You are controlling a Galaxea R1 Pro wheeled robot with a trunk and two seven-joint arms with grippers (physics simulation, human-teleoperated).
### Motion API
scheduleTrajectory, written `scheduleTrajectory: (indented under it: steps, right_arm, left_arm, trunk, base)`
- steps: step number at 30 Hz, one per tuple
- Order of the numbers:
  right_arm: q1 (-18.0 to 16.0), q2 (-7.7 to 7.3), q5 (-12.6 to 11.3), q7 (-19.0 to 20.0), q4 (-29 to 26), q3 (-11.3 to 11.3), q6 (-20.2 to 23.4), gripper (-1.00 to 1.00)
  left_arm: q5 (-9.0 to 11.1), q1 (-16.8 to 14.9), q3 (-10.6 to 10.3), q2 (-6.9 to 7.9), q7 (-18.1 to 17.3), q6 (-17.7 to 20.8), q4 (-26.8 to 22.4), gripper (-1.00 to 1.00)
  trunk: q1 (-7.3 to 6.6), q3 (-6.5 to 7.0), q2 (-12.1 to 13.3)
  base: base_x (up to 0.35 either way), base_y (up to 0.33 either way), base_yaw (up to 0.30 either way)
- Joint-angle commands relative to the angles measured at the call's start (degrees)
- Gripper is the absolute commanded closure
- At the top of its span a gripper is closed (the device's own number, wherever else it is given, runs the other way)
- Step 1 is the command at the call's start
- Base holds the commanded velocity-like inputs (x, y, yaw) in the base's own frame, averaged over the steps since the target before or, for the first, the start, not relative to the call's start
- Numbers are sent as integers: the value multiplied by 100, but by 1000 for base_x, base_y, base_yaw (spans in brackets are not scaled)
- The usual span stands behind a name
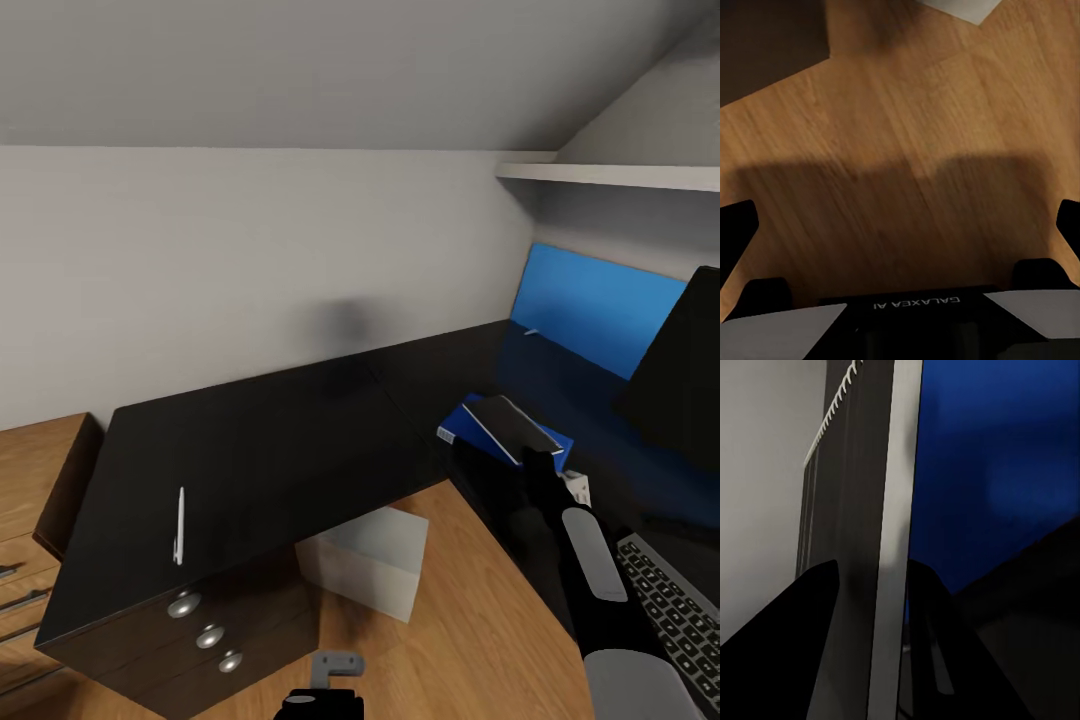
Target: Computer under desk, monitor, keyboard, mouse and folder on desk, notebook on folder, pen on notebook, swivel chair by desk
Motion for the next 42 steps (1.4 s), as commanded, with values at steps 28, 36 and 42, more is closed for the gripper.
scheduleTrajectory:
  steps: [28,36,42]
  right_arm:
    - [-3,0,-25,-34,-19,-7,28,100]
    - [-3,0,-24,-34,-19,-7,28,100]
    - [-3,0,-25,-34,-19,-7,28,100]
  left_arm:
    - [66,-5,-19,4,56,-163,-8,-100]
    - [64,-5,-19,5,51,-166,-5,-100]
    - [71,-5,-19,5,54,-166,-3,-100]
  trunk:
    - [-66,49,117]
    - [-66,49,117]
    - [-66,49,117]
  base:
    - [0,-2,0]
    - [114,0,0]
    - [8,0,0]
